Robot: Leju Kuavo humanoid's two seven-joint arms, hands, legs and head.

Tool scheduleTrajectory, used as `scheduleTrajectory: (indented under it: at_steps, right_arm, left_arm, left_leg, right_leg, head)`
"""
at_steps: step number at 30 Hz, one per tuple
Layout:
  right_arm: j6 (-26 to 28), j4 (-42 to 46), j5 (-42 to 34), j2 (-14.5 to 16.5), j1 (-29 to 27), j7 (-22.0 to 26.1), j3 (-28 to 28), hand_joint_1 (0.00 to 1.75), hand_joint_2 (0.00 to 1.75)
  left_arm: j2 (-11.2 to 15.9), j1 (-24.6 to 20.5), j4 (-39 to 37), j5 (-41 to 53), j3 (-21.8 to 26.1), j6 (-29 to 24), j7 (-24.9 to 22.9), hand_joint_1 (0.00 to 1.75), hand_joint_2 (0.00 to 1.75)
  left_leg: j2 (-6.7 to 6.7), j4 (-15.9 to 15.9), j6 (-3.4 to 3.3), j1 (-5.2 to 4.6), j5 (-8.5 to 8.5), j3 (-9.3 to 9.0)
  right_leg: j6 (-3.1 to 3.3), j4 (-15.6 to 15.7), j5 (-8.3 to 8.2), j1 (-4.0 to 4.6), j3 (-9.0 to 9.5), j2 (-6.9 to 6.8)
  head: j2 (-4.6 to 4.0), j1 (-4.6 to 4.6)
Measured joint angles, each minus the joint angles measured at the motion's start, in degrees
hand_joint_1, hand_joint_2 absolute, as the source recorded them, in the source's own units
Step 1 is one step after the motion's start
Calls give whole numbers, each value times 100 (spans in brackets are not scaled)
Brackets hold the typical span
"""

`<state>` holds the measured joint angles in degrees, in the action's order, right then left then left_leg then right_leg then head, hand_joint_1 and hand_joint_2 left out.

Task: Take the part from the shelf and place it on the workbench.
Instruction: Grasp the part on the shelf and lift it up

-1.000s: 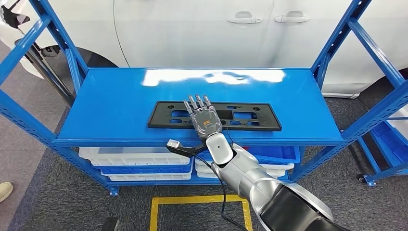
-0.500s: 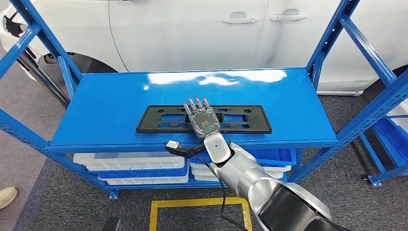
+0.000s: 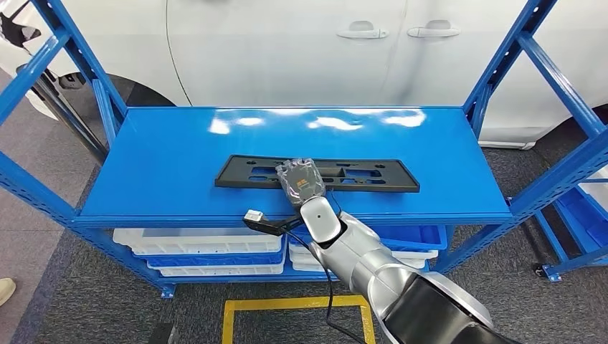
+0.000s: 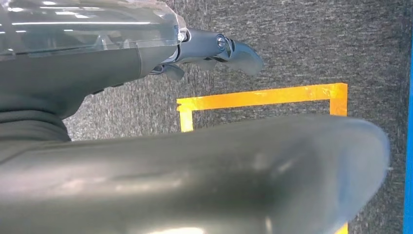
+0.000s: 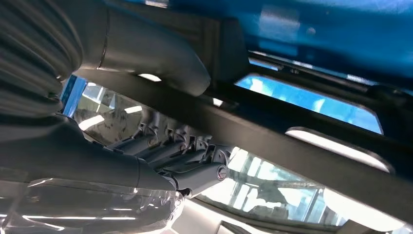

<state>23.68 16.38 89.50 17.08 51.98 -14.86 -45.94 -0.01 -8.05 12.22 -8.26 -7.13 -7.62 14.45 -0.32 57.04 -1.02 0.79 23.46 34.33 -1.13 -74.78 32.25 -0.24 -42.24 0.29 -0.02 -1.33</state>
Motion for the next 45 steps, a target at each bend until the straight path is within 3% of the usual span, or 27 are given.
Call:
scheduleTrajectory:
  at_steps: [1, 3, 5, 9, 10, 12, 14, 15, 16, 18, 20, 23, 25, 26, 28, 29, 30, 31, 32, 33, 35, 36, 39, 43, 45]
  right_arm:
    - [-4, 1, 0, -1, 10, 0, 0, 175, 175]
    - [-7, 3, 0, 1, 41, 7, 0, 175, 175]
    - [-10, 9, 0, 6, 63, 22, 0, 175, 175]
    - [-15, 24, 0, 19, 74, 38, 0, 175, 175]
    - [-19, 29, 0, 22, 78, 38, 0, 175, 175]
    - [-35, 36, 1, 28, 73, 34, 0, 175, 175]
    - [-50, 35, 2, 26, 54, 27, 0, 175, 175]
    - [-37, 34, 1, 24, 44, 25, 1, 175, 175]
    - [0, 35, -4, 21, 39, 25, 3, 175, 175]
    - [155, 42, -57, 14, 35, 58, 35, 175, 175]
    - [472, 56, -193, 6, 33, 191, 130, 175, 175]
    - [1142, 222, -537, -4, -8, 660, 389, 175, 175]
    - [1425, 702, -1004, -12, -131, 1352, 715, 175, 175]
    - [1505, 1033, -1290, -15, -215, 1784, 933, 175, 175]
    - [1597, 1634, -1724, -14, -365, 2433, 1372, 175, 175]
    - [1615, 1856, -1833, -13, -422, 2590, 1552, 175, 175]
    - [1627, 2046, -1890, -13, -472, 2668, 1705, 175, 175]
    - [1628, 2196, -1916, -15, -514, 2697, 1824, 175, 175]
    - [1628, 2326, -1932, -17, -548, 2713, 1924, 175, 175]
    - [1628, 2439, -1943, -19, -572, 2723, 2002, 175, 175]
    - [1628, 2610, -1953, -16, -593, 2728, 2102, 175, 175]
    - [1628, 2678, -1954, -15, -603, 2733, 2136, 175, 175]
    - [1628, 2795, -1954, -13, -636, 2739, 2201, 175, 175]
    - [1628, 2820, -1954, -12, -639, 2739, 2212, 175, 175]
    - [1628, 2870, -1976, -1, -641, 2771, 2231, 175, 175]
  left_arm:
    - [-1, 1, 0, 0, 0, 9, 1, 0, 0]
    - [-4, -2, 0, 0, 0, 20, 7, 0, 0]
    - [-5, -6, 0, 0, 1, 24, 13, 0, 0]
    - [-4, -6, 0, 0, 3, 26, 23, 0, 0]
    - [-7, -7, 0, 0, 4, 27, 32, 0, 0]
    - [-12, -6, 0, 2, 9, 32, 51, 0, 0]
    - [-14, 6, 0, 15, 13, 72, 96, 0, 87]
    - [-14, 16, 0, 31, 14, 104, 144, 0, 131]
    - [-14, 22, 0, 53, 14, 138, 211, 0, 175]
    - [-14, 24, 0, 95, 13, 183, 365, 0, 175]
    - [-14, 15, 0, 116, 15, 198, 483, 0, 175]
    - [-14, 15, 0, 84, 47, 171, 588, 0, 175]
    - [-14, 16, 0, 14, 116, 137, 699, 0, 175]
    - [-12, 14, 0, -21, 160, 119, 760, 0, 175]
    - [-7, 14, 0, -59, 240, 98, 837, 0, 175]
    - [-6, 15, 0, -67, 271, 95, 852, 0, 175]
    - [-5, 18, 0, -70, 297, 93, 862, 0, 175]
    - [-5, 23, 0, -71, 313, 93, 866, 0, 175]
    - [-5, 28, 0, -72, 325, 93, 870, 0, 175]
    - [-5, 32, 0, -73, 334, 93, 873, 0, 175]
    - [-5, 35, 0, -75, 354, 93, 877, 0, 175]
    - [-4, 34, 0, -77, 365, 93, 880, 0, 175]
    - [-1, 31, 0, -80, 397, 93, 886, 0, 175]
    - [-1, 29, 0, -81, 405, 93, 887, 0, 175]
    - [-2, 27, 0, -82, 410, 93, 889, 0, 175]
  left_leg:
    - [-3, 2, 5, 0, 6, -11]
    - [-11, 8, 29, -3, 24, -39]
    - [-19, 20, 74, -19, 44, -48]
    - [-18, 47, 198, -11, 87, -48]
    - [-14, 168, 227, -5, 173, -1]
    - [-7, 777, 275, 10, 508, 267]
    - [-5, 1516, 314, 21, 804, 626]
    - [-5, 1671, 324, 24, 813, 709]
    - [-4, 1600, 327, 27, 711, 682]
    - [0, 881, 313, 34, 316, 337]
    - [1, 214, 259, 18, 93, 10]
    - [-5, 66, 154, -2, 78, -30]
    - [-3, 43, 92, 19, 57, -27]
    - [-1, 29, 65, 31, 47, -28]
    - [2, 29, 33, 29, 51, -22]
    - [0, 31, 25, 27, 55, -23]
    - [-7, 34, 19, 26, 61, -27]
    - [-18, 40, 19, 27, 67, -32]
    - [-31, 47, 25, 28, 75, -39]
    - [-41, 56, 38, 29, 86, -44]
    - [-46, 85, 85, 5, 115, -37]
    - [-42, 93, 113, -6, 126, -33]
    - [-31, 76, 197, -2, 130, -39]
    - [-29, 66, 223, 1, 129, -45]
    - [-20, 318, 254, 10, 304, 58]
  right_leg:
    - [5, 160, -144, -5, 63, 0]
    - [40, 991, -555, -5, 451, -1]
    - [87, 1618, -769, 17, 747, 0]
    - [205, 1759, -796, 32, 817, -3]
    - [239, 1786, -809, 20, 837, -10]
    - [278, 1815, -817, 6, 862, -22]
    - [291, 1807, -809, 14, 857, -23]
    - [292, 1799, -804, 17, 855, -21]
    - [288, 1788, -797, 16, 857, -19]
    - [263, 1759, -771, 13, 871, -13]
    - [213, 1720, -748, 34, 858, -1]
    - [126, 1706, -752, 50, 813, 13]
    - [66, 1578, -645, 42, 753, 9]
    - [41, 1363, -508, 37, 655, 6]
    - [6, 590, -136, 16, 294, 1]
    - [-7, 208, -5, 5, 106, 1]
    - [-16, -13, 22, -5, -12, 1]
    - [-17, 7, -67, -12, -20, 0]
    - [-9, 274, -253, -17, 87, -1]
    - [9, 696, -482, -19, 270, -3]
    - [56, 1421, -763, -2, 585, -8]
    - [80, 1587, -803, 9, 653, -6]
    - [156, 1630, -795, 38, 657, 6]
    - [183, 1644, -802, 37, 661, 6]
    - [229, 1683, -813, 12, 694, -3]
  head:
    - [-1, 1]
    - [-1, 1]
    - [0, 1]
    - [-1, 0]
    - [-1, 0]
    - [-1, -1]
    - [-1, -1]
    - [-1, -1]
    - [-1, -1]
    - [-1, -1]
    - [-1, -1]
    - [0, -1]
    - [0, 0]
    - [0, 1]
    - [0, 1]
    - [-1, 2]
    - [-1, 2]
    - [-1, 2]
    - [-1, 2]
    - [-1, 2]
    - [-1, 1]
    - [-1, 1]
    - [-1, -1]
    - [-1, 1]
    - [-1, 1]
